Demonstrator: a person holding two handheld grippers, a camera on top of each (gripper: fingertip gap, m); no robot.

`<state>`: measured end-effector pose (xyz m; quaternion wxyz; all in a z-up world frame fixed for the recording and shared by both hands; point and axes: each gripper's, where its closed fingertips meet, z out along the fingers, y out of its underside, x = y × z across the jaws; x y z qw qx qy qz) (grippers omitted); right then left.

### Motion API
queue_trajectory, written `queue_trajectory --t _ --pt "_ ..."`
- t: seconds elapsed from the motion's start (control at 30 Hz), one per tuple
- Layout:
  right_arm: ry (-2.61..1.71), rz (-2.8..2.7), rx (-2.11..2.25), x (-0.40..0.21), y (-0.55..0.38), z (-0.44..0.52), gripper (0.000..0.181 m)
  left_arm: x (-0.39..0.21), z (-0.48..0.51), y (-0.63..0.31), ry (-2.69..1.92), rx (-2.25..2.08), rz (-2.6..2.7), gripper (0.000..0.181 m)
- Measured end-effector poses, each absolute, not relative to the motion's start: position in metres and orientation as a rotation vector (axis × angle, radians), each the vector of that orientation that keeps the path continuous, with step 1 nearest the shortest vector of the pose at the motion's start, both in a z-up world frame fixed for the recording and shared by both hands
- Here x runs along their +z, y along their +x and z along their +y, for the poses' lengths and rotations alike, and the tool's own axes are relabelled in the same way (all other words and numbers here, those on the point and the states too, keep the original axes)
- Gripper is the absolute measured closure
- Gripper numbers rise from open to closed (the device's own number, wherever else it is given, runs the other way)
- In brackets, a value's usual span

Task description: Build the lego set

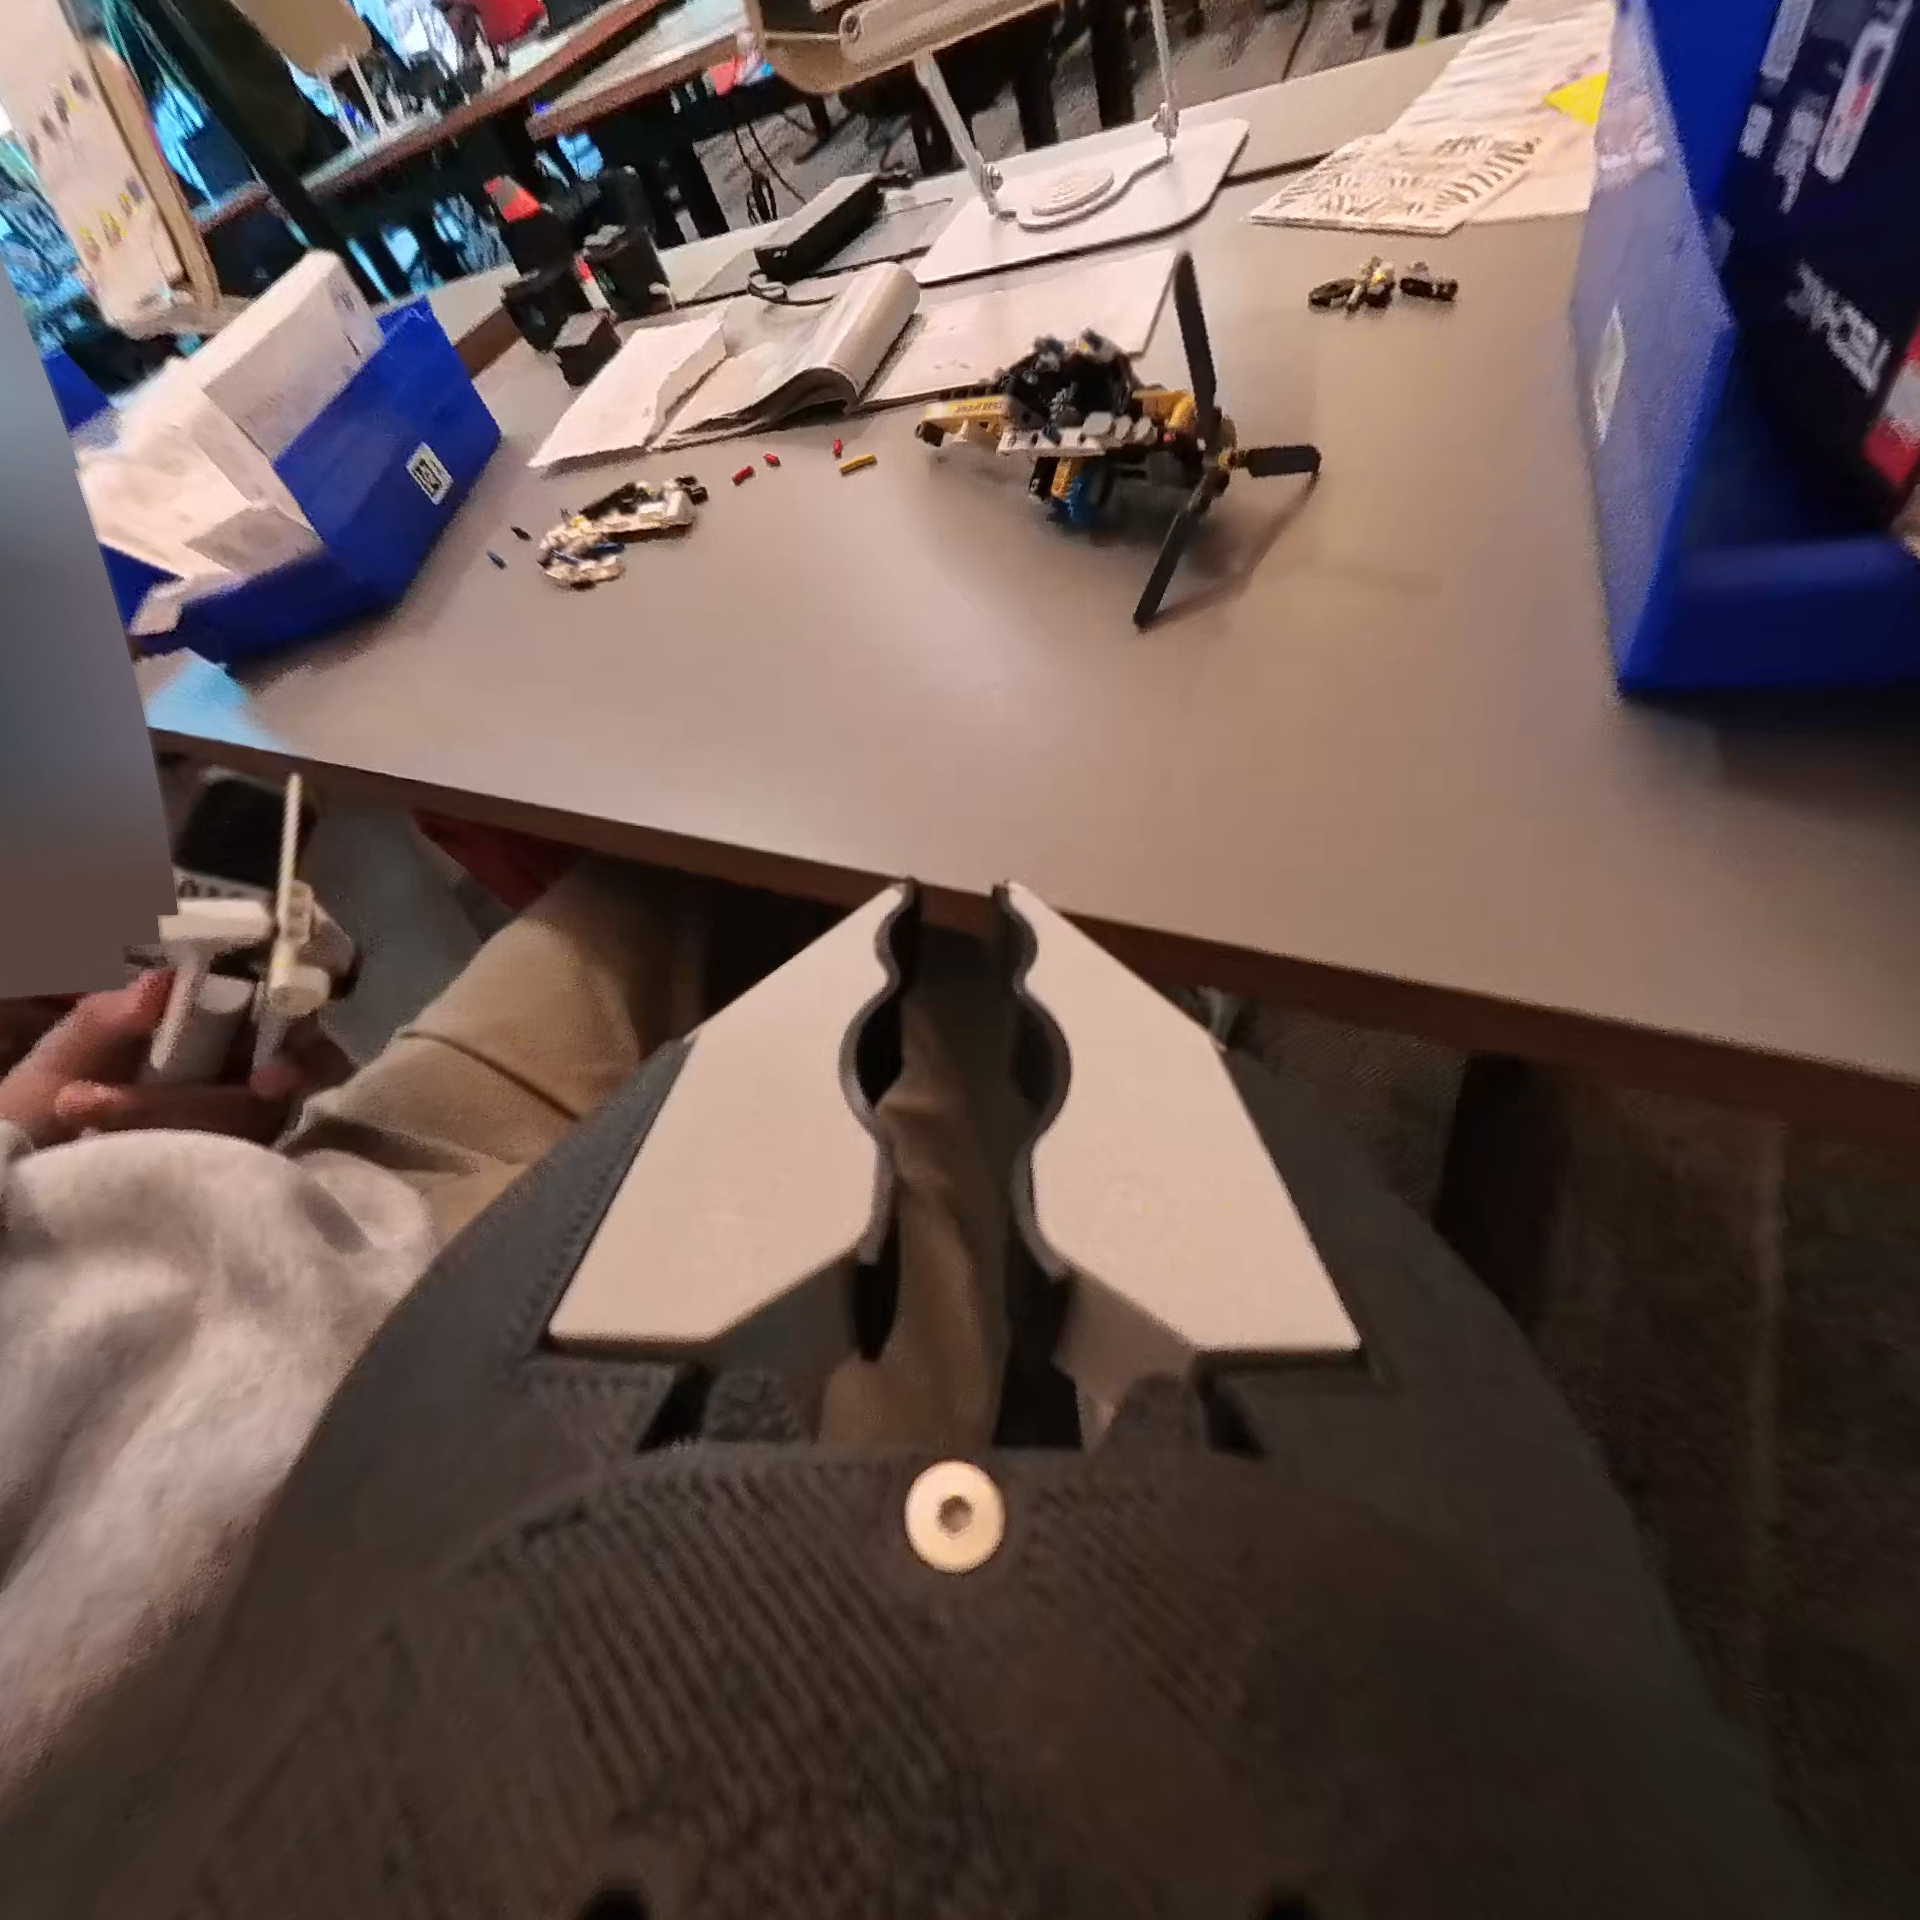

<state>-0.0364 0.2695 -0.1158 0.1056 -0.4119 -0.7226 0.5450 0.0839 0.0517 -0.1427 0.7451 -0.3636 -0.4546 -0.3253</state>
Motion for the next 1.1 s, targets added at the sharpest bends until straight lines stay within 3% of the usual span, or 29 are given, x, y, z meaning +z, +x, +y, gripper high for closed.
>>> queue_trajectory --t 0.03,0.37,0.53,0.8,0.93,1.1 --pt "-1.239 -2.121 1.622 -0.117 -0.028 0.274 0.168 -0.144 0.054 0.096 -0.784 -0.709 -0.999 0.176" --pt "-1.082 -2.183 1.359 -0.141 0.071 0.322 0.155 -0.152 0.112 0.215 -0.718 -0.677 -1.032 0.176" --pt "-0.917 -2.173 1.131 -0.158 0.128 0.371 0.127 -0.155 0.159 0.264 -0.757 -0.687 -1.031 0.176" --pt "-1.102 -2.102 1.298 -0.174 0.211 0.421 0.129 -0.145 0.229 0.31 -0.857 -0.739 -0.989 0.176" --pt "-1.135 -2.147 1.222 -0.235 0.195 0.425 0.095 -0.147 0.26 0.317 -0.898 -0.784 -0.991 0.176" --pt "-1.386 -2.096 1.038 -0.393 0.099 0.458 0.119 -0.185 0.28 0.297 -0.983 -0.777 -1.111 0.176"
